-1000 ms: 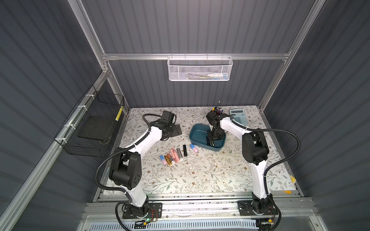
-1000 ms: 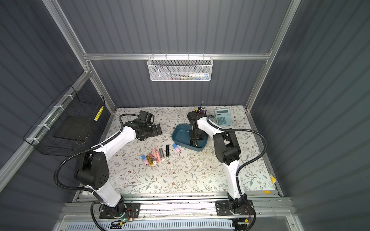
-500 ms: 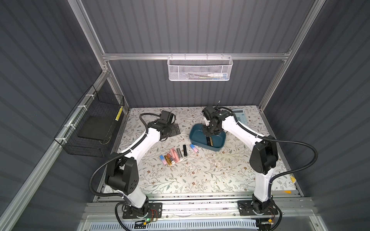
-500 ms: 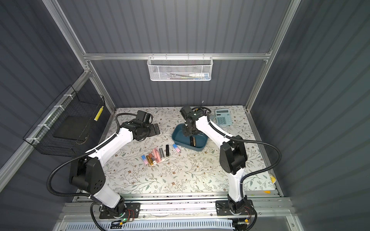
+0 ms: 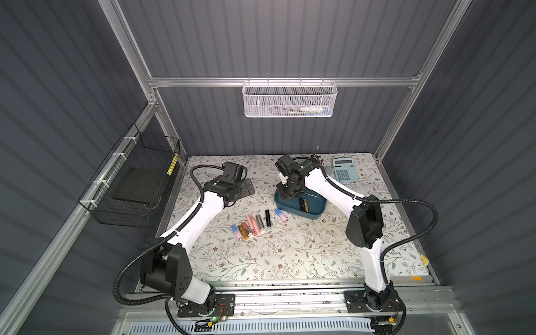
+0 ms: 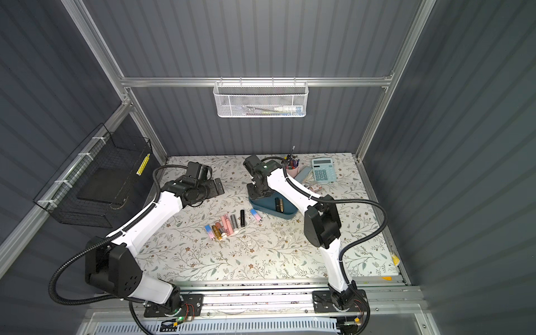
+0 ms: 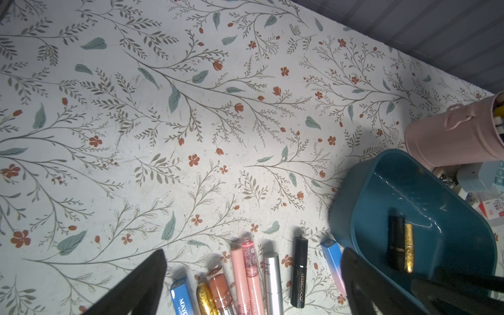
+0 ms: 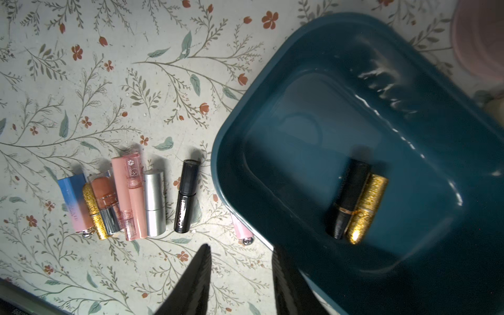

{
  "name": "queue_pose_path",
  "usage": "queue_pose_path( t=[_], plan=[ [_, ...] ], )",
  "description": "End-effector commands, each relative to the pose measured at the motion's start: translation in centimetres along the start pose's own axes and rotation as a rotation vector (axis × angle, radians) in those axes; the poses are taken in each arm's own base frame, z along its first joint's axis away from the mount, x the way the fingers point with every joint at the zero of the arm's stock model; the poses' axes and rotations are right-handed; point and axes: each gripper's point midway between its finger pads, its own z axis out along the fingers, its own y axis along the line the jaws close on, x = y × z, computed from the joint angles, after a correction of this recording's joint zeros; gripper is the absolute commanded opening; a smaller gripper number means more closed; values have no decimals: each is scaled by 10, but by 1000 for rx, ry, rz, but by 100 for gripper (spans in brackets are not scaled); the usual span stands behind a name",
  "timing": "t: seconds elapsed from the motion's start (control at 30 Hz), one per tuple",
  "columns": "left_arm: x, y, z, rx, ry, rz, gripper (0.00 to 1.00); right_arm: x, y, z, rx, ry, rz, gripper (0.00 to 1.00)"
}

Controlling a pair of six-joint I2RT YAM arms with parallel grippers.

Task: Put the lipstick into the storage box
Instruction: Pick up the lipstick at the center of the board.

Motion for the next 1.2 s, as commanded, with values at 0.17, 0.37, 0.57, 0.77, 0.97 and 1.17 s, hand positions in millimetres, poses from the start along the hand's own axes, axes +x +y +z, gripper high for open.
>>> queue_pose_path(
  t=[0.17, 0.37, 0.57, 0.77, 0.97, 1.17],
  plan=[
    [19, 21, -26, -6, 7, 49, 100, 11, 21, 13, -23, 71, 31, 41],
    [26, 22, -29, 5, 15, 65, 100, 21, 39, 25, -17, 99, 7, 41],
    [29, 25, -35, 6, 22, 90, 100, 35, 52, 39, -9, 137, -12, 42],
    [35, 29, -43, 8, 32, 100, 100, 48, 62, 56, -2, 175, -14, 41],
    [43, 34, -51, 11, 44, 109, 100, 53, 69, 68, 6, 191, -3, 41],
    [50, 35, -54, 24, 56, 114, 100, 54, 71, 78, 15, 202, 11, 40]
  ],
)
